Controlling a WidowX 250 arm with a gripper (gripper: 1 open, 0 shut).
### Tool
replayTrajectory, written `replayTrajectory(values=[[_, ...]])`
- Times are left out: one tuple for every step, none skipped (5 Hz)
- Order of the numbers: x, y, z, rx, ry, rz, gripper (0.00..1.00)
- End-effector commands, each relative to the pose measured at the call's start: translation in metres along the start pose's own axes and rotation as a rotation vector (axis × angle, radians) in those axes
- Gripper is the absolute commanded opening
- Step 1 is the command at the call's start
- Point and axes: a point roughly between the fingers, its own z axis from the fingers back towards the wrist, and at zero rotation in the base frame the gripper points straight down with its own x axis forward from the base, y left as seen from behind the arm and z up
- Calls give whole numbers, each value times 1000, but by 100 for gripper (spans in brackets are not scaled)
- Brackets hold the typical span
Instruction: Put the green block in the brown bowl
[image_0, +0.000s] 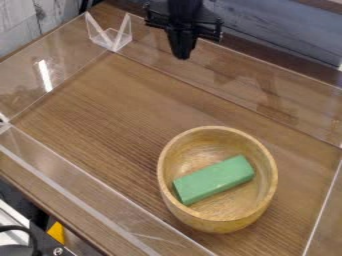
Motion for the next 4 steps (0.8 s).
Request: replayTrajectory(values=[[19, -7, 14, -4, -48, -35, 0], [23, -6, 5, -9, -38, -63, 0], [26, -5, -4, -15, -28, -90, 0], [26, -5, -4, -16, -19, -97, 0]])
